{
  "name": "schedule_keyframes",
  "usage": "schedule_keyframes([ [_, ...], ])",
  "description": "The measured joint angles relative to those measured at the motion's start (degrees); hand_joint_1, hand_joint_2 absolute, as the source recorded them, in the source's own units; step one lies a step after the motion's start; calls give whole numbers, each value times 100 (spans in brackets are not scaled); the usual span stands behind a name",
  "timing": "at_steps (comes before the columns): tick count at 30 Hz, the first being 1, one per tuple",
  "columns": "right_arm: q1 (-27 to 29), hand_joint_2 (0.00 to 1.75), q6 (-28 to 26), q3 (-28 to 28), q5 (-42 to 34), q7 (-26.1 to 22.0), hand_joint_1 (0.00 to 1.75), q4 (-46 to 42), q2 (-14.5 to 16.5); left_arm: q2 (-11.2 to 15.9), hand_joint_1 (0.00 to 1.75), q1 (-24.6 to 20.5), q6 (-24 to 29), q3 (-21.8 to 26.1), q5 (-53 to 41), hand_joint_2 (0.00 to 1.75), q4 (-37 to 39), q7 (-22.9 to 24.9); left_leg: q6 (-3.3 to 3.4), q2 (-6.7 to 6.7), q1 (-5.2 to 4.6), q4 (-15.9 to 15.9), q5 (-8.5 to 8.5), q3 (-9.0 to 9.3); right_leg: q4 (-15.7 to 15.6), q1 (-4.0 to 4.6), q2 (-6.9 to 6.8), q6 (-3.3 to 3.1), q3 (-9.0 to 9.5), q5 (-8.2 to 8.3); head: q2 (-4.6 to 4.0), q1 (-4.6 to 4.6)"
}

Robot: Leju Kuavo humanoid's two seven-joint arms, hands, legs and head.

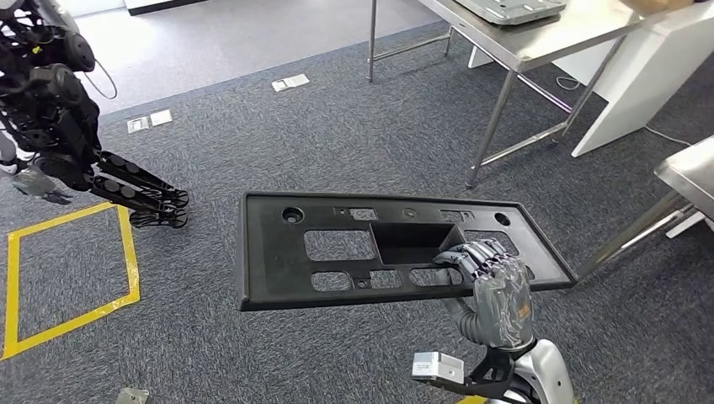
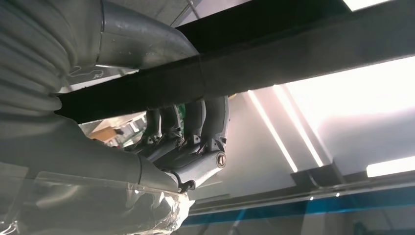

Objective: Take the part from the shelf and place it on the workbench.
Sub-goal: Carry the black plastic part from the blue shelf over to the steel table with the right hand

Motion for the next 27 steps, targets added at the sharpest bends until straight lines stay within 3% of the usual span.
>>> schedule_keyframes([
  [2, -1, 175, -2, 1, 2, 4, 175, 0, -2, -3, 0, -4, 1, -2, 0, 175, -1, -3, -70, 114, 2, -6, -22, 41, -13, 30, 85, -103, -15, 34, -1, -11],
  [4, 7, 175, -7, -1, 12, 13, 175, -3, -2, -6, 0, -18, 5, -5, 0, 175, -3, -16, -143, 30, 43, 66, -109, 34, -35, -13, 215, -189, -13, 63, 0, -18],
  [5, 8, 175, -10, -2, 18, 21, 175, -4, 2, -7, 0, -21, 8, -8, 1, 175, -3, -27, -169, -107, 59, 247, -244, -32, -48, -38, 279, -238, 0, 79, 0, -27],
  [7, 8, 175, -17, -3, 28, 31, 175, -7, 13, -7, 0, -8, 14, -13, 10, 175, -3, -52, -191, -405, 75, 962, -643, -345, -50, -39, 410, -297, -1, 96, 0, -43],
  [8, 14, 175, -20, -2, 33, 35, 175, -7, 16, -8, 0, -1, 22, -15, 17, 175, -2, -67, -194, -475, 76, 1358, -811, -533, -49, -23, 481, -313, -3, 99, 0, -46],
  [9, 22, 175, -23, -2, 36, 35, 175, -7, 18, -8, 0, 4, 37, -17, 31, 175, -2, -80, -195, -500, 76, 1618, -877, -669, -47, -9, 554, -314, -1, 99, 0, -45],
  [10, 30, 175, -30, -2, 40, 35, 175, -7, 17, -7, 0, 5, 61, -19, 50, 175, -3, -89, -187, -511, 77, 1643, -805, -699, -45, 0, 633, -314, 6, 99, 0, -46],
  [11, 36, 175, -39, -2, 45, 35, 175, -7, 15, -7, 0, 5, 95, -19, 70, 175, -6, -93, -173, -527, 77, 1451, -632, -626, -42, 5, 710, -313, 18, 98, -1, -46],
  [13, 40, 175, -85, -2, 54, 36, 175, -7, 13, -5, 0, 7, 222, -20, 67, 175, -31, -116, -130, -700, 85, 694, -202, -294, -34, 12, 857, -308, 37, 98, -1, -46],
  [14, 40, 175, -120, -3, 57, 37, 175, -7, 12, -4, 0, 10, 314, -20, 44, 175, -60, -134, -113, -812, 92, 373, -79, -159, -26, 22, 919, -299, 28, 101, 0, -43],
  [16, 60, 175, -193, -7, 66, 39, 175, -7, 8, -4, 0, 24, 475, -20, -12, 175, -150, -172, -85, -942, 84, 95, -25, -54, -21, 31, 1029, -252, -29, 128, 1, -42],
  [18, 116, 175, -235, -15, 107, 47, 175, -8, 3, -3, 0, 22, 409, -15, 39, 175, -241, -81, -27, -837, 63, 48, 3, -49, -29, 26, 1093, -182, -94, 158, 1, -43],
  [20, 174, 175, -256, -36, 190, 73, 175, -14, -1, -2, 0, 1, 128, 9, 128, 175, -240, 72, 56, -713, 65, -29, 57, -27, 135, 33, 900, -153, -206, 62, 1, -31],
  [22, 200, 175, -264, -57, 266, 107, 175, -23, 1, -4, 0, -11, -177, 60, 189, 175, -113, 73, 96, -565, 63, -67, 81, -23, 721, 37, 628, -177, -498, -233, 0, -16],
  [24, 219, 175, -262, -66, 305, 125, 175, -26, 4, -11, 0, -45, -400, 114, 267, 175, 49, -6, 103, -407, 56, -63, 80, -37, 1406, 29, 551, -166, -819, -492, 0, -9],
  [25, 230, 175, -260, -70, 316, 128, 175, -26, 4, -14, 0, -72, -473, 134, 303, 175, 118, -31, 101, -332, 57, -62, 79, -42, 1526, 17, 534, -126, -861, -510, -1, -9],
  [26, 237, 175, -257, -77, 322, 130, 175, -26, 4, -15, 0, -103, -524, 148, 326, 175, 179, -44, 95, -262, 58, -60, 76, -41, 1404, 1, 506, -66, -774, -438, -1, -8],
  [27, 240, 175, -256, -85, 325, 131, 175, -26, 3, -16, 0, -130, -560, 155, 340, 175, 235, -52, 83, -197, 61, -55, 69, -35, 1059, -25, 442, 0, -571, -304, -1, -9],
])
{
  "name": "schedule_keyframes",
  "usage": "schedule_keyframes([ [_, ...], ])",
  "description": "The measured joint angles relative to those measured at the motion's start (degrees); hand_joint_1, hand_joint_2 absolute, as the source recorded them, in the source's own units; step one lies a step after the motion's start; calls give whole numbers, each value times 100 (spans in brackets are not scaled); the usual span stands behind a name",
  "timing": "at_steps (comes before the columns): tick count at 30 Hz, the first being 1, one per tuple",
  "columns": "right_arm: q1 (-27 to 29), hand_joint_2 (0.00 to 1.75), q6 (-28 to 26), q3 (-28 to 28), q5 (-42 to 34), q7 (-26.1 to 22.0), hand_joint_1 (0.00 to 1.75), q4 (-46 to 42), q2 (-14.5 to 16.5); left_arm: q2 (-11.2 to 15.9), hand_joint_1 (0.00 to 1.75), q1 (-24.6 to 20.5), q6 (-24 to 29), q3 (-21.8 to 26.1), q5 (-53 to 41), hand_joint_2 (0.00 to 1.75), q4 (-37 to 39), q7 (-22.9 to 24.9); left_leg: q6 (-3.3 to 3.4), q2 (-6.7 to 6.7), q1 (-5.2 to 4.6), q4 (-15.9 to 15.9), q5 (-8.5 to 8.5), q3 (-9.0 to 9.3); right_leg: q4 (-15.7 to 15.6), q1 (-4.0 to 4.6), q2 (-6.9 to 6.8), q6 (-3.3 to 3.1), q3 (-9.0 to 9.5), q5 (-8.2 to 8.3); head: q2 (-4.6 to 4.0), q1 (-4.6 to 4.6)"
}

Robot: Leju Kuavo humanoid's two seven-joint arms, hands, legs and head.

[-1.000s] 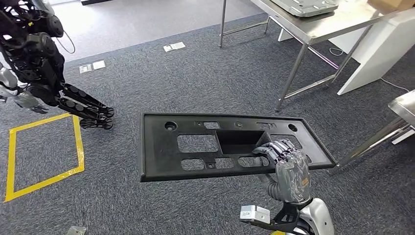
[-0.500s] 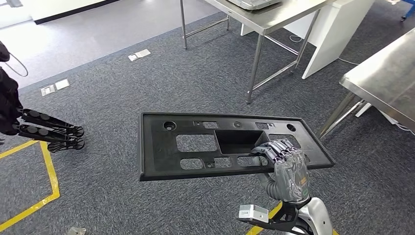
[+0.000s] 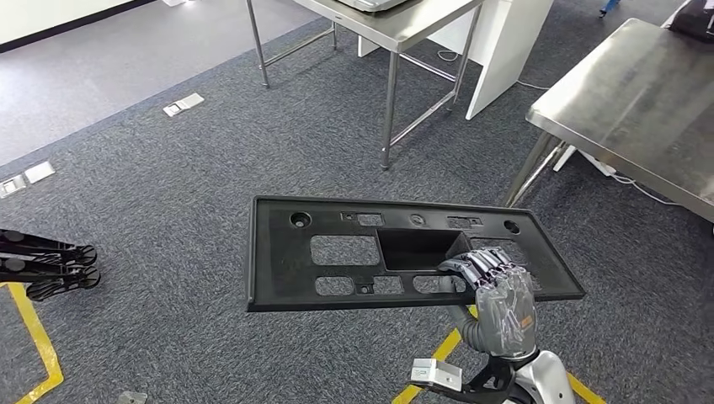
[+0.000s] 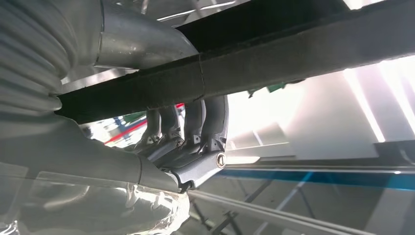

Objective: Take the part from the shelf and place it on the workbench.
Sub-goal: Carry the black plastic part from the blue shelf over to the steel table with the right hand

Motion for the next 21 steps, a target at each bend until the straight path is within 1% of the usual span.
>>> schedule_keyframes([
  [1, -4, 175, 1, -9, 1, 1, 175, 1, -1, 0, 0, -23, -28, 4, 7, 175, 46, -7, -23, 62, -5, 12, -13, 10, -429, -21, -130, 49, 241, 127, 0, 2],
  [2, -11, 175, 0, -16, -2, 1, 175, 1, 1, 0, 0, -38, -58, 10, 10, 175, 82, -17, -57, 114, -18, 27, -34, 17, -781, -22, -262, 70, 447, 229, 0, 4],
  [3, -23, 175, -3, -21, -10, 1, 175, 1, 2, 1, 0, -50, -88, 15, 4, 175, 107, -34, -94, 159, -34, 41, -56, 27, -1000, -20, -350, 50, 570, 286, 0, -1],
  [4, -36, 175, -9, -23, -28, 0, 175, 1, -1, 2, 0, -62, -119, 19, -12, 175, 123, -58, -130, 205, -48, 53, -74, 40, -1069, -5, -388, 4, 600, 298, 1, -3],
  [5, -50, 175, -16, -24, -51, -1, 175, 1, -7, 1, 0, -73, -151, 22, -35, 175, 134, -86, -165, 253, -51, 53, -85, 55, -1058, 17, -340, -45, 578, 305, 1, -5],
  [6, -66, 175, -27, -26, -80, -2, 175, 2, -15, 1, 0, -89, -185, 22, -61, 175, 142, -116, -200, 300, -39, 52, -98, 68, -1056, 7, -263, -102, 566, 313, 1, -10],
  [7, -79, 175, -45, -27, -108, -4, 175, 2, -26, 1, 0, -107, -219, 25, -84, 175, 149, -144, -237, 272, -17, 85, -139, 70, -1061, -2, -200, -143, 562, 322, 1, -9],
  [8, -97, 175, -64, -28, -130, -5, 175, 3, -36, 2, 0, -128, -257, 38, -105, 175, 157, -173, -268, 176, 5, 195, -234, 34, -1066, -13, -140, -187, 566, 336, 1, -15],
  [9, -116, 175, -85, -28, -154, -5, 175, 3, -43, 3, 0, -148, -295, 61, -123, 175, 169, -206, -291, 37, 23, 428, -394, -64, -1071, -30, -80, -226, 580, 355, 1, -26],
  [10, -131, 175, -106, -27, -172, -5, 175, 4, -49, 4, 0, -165, -327, 91, -144, 175, 187, -240, -303, -125, 33, 778, -596, -216, -1070, -24, -23, -249, 571, 365, 1, -33],
  [11, -141, 175, -122, -26, -189, -4, 175, 4, -54, 4, 0, -179, -352, 125, -169, 175, 211, -272, -304, -226, 36, 1185, -792, -410, -1067, -12, 38, -269, 563, 375, 2, -39],
  [12, -145, 175, -133, -25, -203, -4, 175, 4, -57, 4, 0, -191, -367, 154, -188, 175, 238, -298, -302, -276, 35, 1545, -922, -593, -1066, 4, 107, -280, 557, 380, 2, -39],
  [13, -143, 175, -140, -23, -212, -4, 175, 5, -62, 4, 0, -208, -374, 180, -202, 175, 264, -316, -291, -299, 35, 1737, -938, -707, -1064, 21, 180, -285, 554, 383, 2, -39],
  [14, -141, 175, -144, -22, -217, -4, 175, 5, -66, 5, 0, -230, -379, 205, -211, 175, 289, -327, -268, -315, 35, 1711, -837, -721, -1063, 35, 255, -289, 556, 386, 2, -39],
  [15, -140, 175, -145, -21, -220, -4, 175, 6, -69, 5, 0, -250, -380, 229, -212, 175, 308, -334, -235, -348, 34, 1461, -638, -627, -1063, 45, 331, -291, 563, 387, 2, -39],
  [16, -141, 175, -145, -20, -222, -4, 175, 6, -70, 6, 0, -268, -381, 248, -213, 175, 322, -339, -190, -442, 32, 1062, -400, -458, -1063, 50, 404, -290, 569, 388, 1, -39],
  [17, -144, 175, -146, -19, -222, -4, 175, 6, -70, 9, 0, -279, -382, 266, -213, 175, 333, -344, -147, -566, 32, 671, -225, -285, -1057, 66, 470, -285, 570, 390, 1, -38],
  [18, -146, 175, -148, -19, -222, -4, 175, 5, -70, 11, 0, -284, -382, 281, -213, 175, 342, -350, -116, -662, 26, 375, -114, -155, -1052, 71, 534, -274, 560, 395, 1, -36],
  [19, -148, 175, -150, -18, -223, -3, 175, 5, -70, 13, 0, -287, -383, 292, -214, 175, 351, -355, -96, -728, 15, 214, -76, -86, -1050, 71, 589, -258, 541, 404, 1, -34],
  [20, -147, 175, -152, -17, -225, -3, 175, 5, -70, 15, 0, -293, -383, 302, -215, 175, 359, -357, -87, -713, -2, 169, -86, -70, -1053, 67, 643, -232, 518, 419, 2, -34],
  [21, -144, 175, -155, -15, -225, -2, 175, 4, -72, 14, 0, -306, -384, 307, -216, 175, 364, -360, -75, -652, -17, 150, -72, -67, -1068, 59, 697, -198, 482, 438, 2, -33],
])
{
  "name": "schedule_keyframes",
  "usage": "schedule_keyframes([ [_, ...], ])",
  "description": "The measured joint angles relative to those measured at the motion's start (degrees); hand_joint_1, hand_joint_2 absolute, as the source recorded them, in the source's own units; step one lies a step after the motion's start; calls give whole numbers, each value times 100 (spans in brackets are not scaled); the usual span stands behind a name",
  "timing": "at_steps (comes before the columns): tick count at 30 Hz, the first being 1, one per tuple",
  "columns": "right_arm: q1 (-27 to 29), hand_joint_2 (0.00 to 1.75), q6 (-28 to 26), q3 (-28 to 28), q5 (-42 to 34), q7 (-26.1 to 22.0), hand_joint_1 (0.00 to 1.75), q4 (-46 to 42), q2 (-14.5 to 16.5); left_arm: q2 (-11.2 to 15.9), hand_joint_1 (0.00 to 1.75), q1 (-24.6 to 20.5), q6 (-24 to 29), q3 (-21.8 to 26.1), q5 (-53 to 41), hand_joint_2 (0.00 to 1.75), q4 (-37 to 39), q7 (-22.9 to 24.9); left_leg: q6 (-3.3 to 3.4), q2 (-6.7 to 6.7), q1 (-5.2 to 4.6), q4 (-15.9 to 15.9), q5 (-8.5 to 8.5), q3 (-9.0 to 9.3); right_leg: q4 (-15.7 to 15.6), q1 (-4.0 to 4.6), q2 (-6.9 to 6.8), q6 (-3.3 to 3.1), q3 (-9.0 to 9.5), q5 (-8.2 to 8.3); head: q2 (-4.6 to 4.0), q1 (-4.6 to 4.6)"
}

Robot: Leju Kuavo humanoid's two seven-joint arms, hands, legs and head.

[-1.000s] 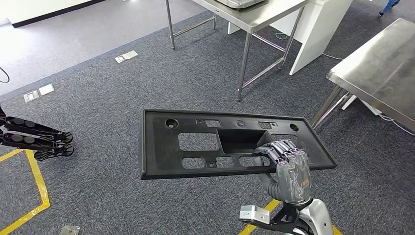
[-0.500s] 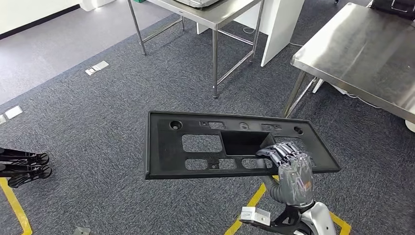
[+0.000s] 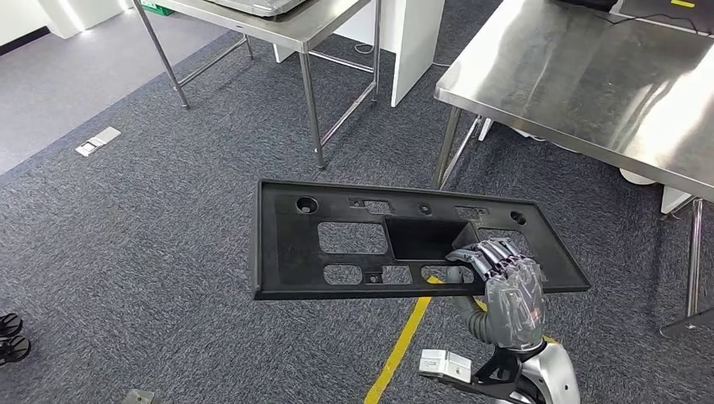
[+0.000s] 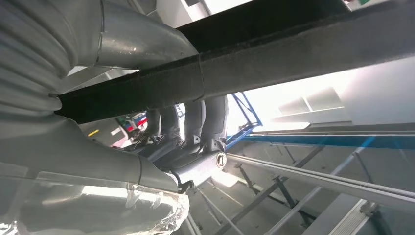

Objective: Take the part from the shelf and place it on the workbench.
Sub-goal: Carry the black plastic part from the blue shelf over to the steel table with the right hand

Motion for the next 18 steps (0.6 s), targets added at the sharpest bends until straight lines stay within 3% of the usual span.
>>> schedule_keyframes([
  [1, 5, 175, -1, 2, 0, 1, 175, 0, -4, -2, 0, -19, -1, 2, -1, 175, 5, -2, 22, 60, 0, -39, 29, 10, 16, -3, -22, 27, -31, -1, 0, -2],
  [3, -9, 175, -1, 6, -4, 1, 175, 0, -15, -4, 0, -49, 3, 9, 2, 175, 10, -7, 79, 195, 17, -127, 87, 34, 263, 11, -261, 46, -185, -143, -1, 28],
  [5, -30, 175, 8, 14, -15, 1, 175, 1, -20, -8, 0, -45, 37, 19, 21, 175, 26, -6, 105, 345, 19, -158, 105, 37, 924, 7, -536, 27, -499, -466, -1, 64],
  [7, -30, 175, 28, 21, -26, 2, 175, 4, -22, -12, 0, -33, 95, 21, 85, 175, 44, 16, 104, 502, 13, -154, 103, 25, 1495, -15, -607, 63, -757, -669, -1, 75],
  [8, -30, 175, 37, 23, -33, 2, 175, 5, -25, -14, 0, -29, 126, 16, 135, 175, 49, 36, 98, 577, 14, -151, 99, 23, 1506, -31, -630, 114, -742, -647, -1, 78],
  [10, -39, 175, 48, 26, -59, 0, 175, 7, -31, -15, 0, -15, 167, 0, 229, 175, 49, 78, 67, 704, 18, -141, 80, 38, 881, -74, -766, 241, -376, -399, -2, 79],
  [12, -72, 175, 57, 31, -90, -7, 175, 7, -33, -13, 0, 12, 180, -11, 292, 175, 32, 103, -2, 810, -9, -113, 38, 62, 195, -79, -1012, 270, 8, -189, -2, 76],
  [14, -113, 175, 65, 37, -119, -17, 175, 13, -37, -10, 0, 40, 178, -16, 317, 175, 1, 115, -73, 904, -36, -93, 6, 86, 8, -49, -1073, 189, 100, -138, -2, 65],
  [16, -132, 175, 64, 41, -152, -22, 175, 22, -52, -10, 0, 48, 168, -32, 309, 175, -32, 122, -132, 978, -10, -90, -16, 105, 9, -53, -936, 102, 83, -116, -2, 57],
  [18, -150, 175, 54, 43, -188, -25, 175, 30, -66, -10, 0, 47, 158, -43, 273, 175, -52, 126, -191, 830, 30, 98, -187, 39, 0, -80, -815, 25, 83, -94, -2, 52],
])
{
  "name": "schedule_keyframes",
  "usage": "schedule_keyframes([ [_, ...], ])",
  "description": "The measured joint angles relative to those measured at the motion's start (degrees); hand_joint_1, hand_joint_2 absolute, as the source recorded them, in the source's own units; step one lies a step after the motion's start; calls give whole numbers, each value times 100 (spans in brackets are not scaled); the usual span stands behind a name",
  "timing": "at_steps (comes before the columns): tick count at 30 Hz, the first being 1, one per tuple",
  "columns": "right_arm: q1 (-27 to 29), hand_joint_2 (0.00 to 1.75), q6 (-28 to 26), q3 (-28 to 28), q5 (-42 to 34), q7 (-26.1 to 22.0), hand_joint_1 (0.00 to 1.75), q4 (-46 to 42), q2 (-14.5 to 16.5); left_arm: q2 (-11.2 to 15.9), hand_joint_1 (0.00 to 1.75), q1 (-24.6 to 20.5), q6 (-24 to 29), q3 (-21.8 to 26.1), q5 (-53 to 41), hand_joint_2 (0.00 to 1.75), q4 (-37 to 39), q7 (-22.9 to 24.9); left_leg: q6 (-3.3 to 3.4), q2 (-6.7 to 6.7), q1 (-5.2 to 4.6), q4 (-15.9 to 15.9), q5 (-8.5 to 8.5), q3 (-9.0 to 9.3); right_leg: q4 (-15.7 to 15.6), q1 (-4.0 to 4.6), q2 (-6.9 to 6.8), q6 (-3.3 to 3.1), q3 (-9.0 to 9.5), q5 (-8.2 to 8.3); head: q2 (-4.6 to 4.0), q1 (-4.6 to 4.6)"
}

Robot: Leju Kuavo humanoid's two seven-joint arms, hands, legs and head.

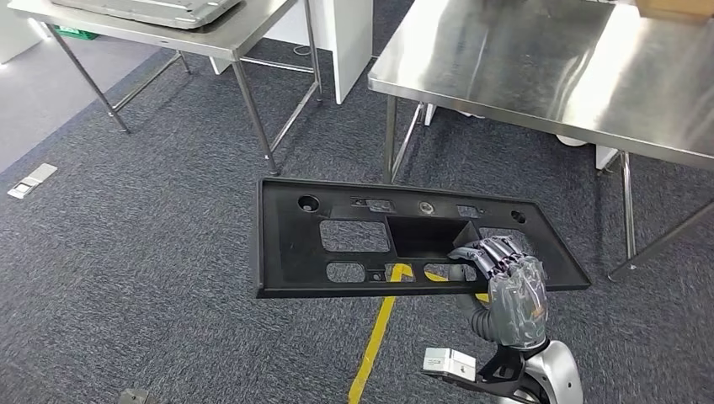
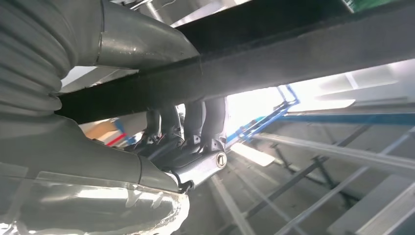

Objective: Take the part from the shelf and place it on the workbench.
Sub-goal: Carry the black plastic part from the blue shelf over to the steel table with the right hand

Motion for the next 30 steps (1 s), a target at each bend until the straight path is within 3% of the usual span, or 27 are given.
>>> schedule_keyframes([
  [3, -47, 175, -16, 8, -32, -2, 175, 19, -10, 2, 0, 11, -9, 2, -57, 175, -4, 0, -25, -390, 21, 1002, -539, -459, 0, 19, 185, -74, -8, 22, 1, -5],
  [4, -53, 175, -22, 13, -36, -2, 175, 31, -13, 3, 0, 14, -9, 3, -72, 175, -3, -3, -16, -438, 20, 1293, -628, -608, 2, 36, 256, -85, -12, 27, 1, -4],
  [5, -53, 175, -29, 21, -39, -2, 175, 45, -16, 4, 0, 15, -9, 4, -82, 175, -2, -8, 1, -464, 20, 1413, -609, -685, 3, 53, 332, -89, -13, 30, 1, -5],
  [6, -52, 175, -37, 30, -44, -1, 175, 56, -19, 5, 0, 12, -8, 4, -88, 175, -1, -16, 29, -487, 18, 1321, -481, -659, 4, 67, 408, -94, -9, 32, 0, -3],
  [7, -53, 175, -44, 40, -49, -2, 175, 64, -22, 6, 0, 7, -7, 4, -92, 175, -1, -27, 70, -539, 13, 1025, -270, -536, 4, 79, 485, -94, -2, 33, 1, -5],
  [9, -67, 175, -55, 59, -64, -4, 175, 70, -22, 9, 0, 2, 2, 8, -96, 175, 1, -46, 172, -811, 7, 303, 90, -217, 7, 90, 621, -87, -1, 37, 1, 0],
  [11, -95, 175, -57, 76, -85, -8, 175, 79, -17, 14, 0, 8, 19, 14, -86, 175, 3, -62, 229, -995, -16, -54, 180, -60, 9, 71, 743, -51, -39, 58, 1, -8],
  [13, -113, 175, -57, 90, -108, -11, 175, 86, -14, 19, 0, 7, 44, 13, -63, 175, -2, -70, 246, -914, -37, -121, 185, -36, -2, 59, 844, 10, -92, 91, 1, -19],
  [15, -135, 175, -56, 102, -150, -16, 175, 92, -15, 19, 0, 12, 71, 8, -28, 175, -15, -70, 275, -794, -18, -214, 236, 0, 130, 79, 654, 38, -197, 21, 2, -2],
  [17, -195, 175, -51, 116, -186, -15, 175, 110, -15, 14, 0, 45, 80, 4, 0, 175, -28, -56, 297, -662, -3, -272, 269, 21, 692, 83, 327, 16, -482, -257, 2, 23],
  [19, -238, 175, -38, 124, -188, -3, 175, 137, -15, 10, 0, 73, 75, 3, 10, 175, -34, -39, 304, -549, -4, -270, 268, 10, 1405, 65, 216, 24, -808, -530, 2, 39],
  [20, -240, 175, -31, 126, -187, 3, 175, 154, -17, 9, 0, 79, 72, 2, 14, 175, -35, -35, 302, -509, -3, -268, 267, 6, 1563, 48, 202, 61, -864, -564, 1, 41],
  [21, -240, 175, -26, 126, -185, 8, 175, 169, -20, 8, 0, 80, 72, 1, 16, 175, -36, -33, 297, -478, 0, -265, 265, 6, 1500, 26, 192, 114, -804, -513, 1, 45],
  [23, -245, 175, -22, 126, -185, 11, 175, 187, -28, 4, 0, 81, 72, -1, 18, 175, -37, -32, 262, -443, 10, -242, 249, 14, 787, -29, 143, 234, -381, -256, 1, 48],
  [24, -252, 175, -21, 127, -185, 11, 175, 192, -30, 3, 0, 81, 72, -2, 19, 175, -40, -32, 226, -432, 2, -217, 230, 9, 409, -35, 120, 255, -163, -149, 1, 51],
  [26, -264, 175, -20, 134, -185, 13, 175, 198, -28, 4, 0, 82, 71, -3, 24, 175, -52, -32, 178, -422, -23, -171, 195, -7, 7, -49, 104, 219, 59, -52, 1, 36],
  [30, -277, 175, -7, 139, -133, 43, 175, 213, -35, 6, 0, 85, 44, -13, 17, 175, -70, -37, 296, -425, -15, -162, 224, -20, -12, -32, 127, 159, 61, -31, 2, 10],
])
